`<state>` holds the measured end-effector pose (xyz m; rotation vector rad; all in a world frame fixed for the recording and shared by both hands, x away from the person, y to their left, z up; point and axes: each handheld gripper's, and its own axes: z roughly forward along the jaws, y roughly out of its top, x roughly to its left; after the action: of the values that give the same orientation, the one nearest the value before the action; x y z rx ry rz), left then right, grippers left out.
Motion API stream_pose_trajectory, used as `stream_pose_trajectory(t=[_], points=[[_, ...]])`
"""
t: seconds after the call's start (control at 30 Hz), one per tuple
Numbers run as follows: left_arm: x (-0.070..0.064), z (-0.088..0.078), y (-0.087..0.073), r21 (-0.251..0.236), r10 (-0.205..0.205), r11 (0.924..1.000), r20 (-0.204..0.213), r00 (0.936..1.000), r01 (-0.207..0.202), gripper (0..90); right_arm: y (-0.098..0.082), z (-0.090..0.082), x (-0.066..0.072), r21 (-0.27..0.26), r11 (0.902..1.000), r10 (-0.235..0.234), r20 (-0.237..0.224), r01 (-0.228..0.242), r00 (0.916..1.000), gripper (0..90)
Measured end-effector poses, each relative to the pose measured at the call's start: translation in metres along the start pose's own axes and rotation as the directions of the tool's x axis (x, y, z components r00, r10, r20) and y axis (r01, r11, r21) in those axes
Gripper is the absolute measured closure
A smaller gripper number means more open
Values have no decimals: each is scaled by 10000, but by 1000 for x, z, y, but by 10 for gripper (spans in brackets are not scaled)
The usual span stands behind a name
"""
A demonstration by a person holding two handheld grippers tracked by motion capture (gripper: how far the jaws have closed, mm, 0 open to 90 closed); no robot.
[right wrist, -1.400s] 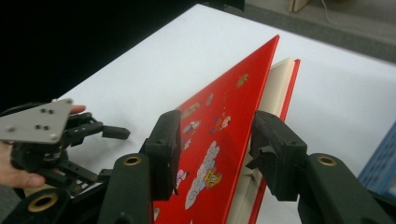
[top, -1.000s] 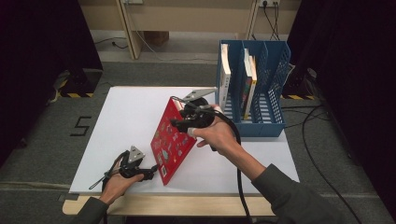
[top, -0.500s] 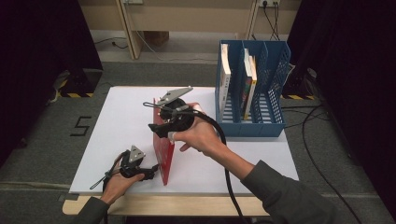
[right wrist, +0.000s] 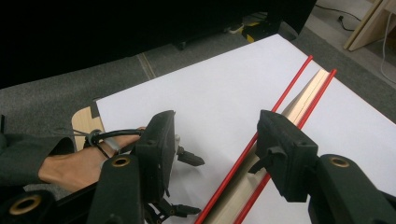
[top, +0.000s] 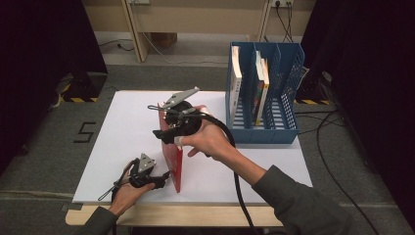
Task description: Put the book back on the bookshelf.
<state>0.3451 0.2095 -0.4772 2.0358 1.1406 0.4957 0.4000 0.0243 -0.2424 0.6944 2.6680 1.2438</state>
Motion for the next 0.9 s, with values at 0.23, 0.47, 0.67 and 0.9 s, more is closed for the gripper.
stream_pose_trajectory(t=[0.23,0.47,0.67,0.9], points=[[1,-1,0,-75,-133,9999,98,9999,134,213,0,0,-1,2,10000,50,-117,-50,9999,461],[4,0,-1,17,-382,9993,220,9990,382,172,3,2,4,11,10000,-26,-229,26,9997,456],[5,-1,-1,37,-397,9992,250,9989,396,171,7,-1,2,-157,9996,242,-159,-245,9996,389],[3,1,-1,135,-293,9995,298,9991,289,169,-6,2,-29,668,9847,1628,-221,-1610,9864,366]])
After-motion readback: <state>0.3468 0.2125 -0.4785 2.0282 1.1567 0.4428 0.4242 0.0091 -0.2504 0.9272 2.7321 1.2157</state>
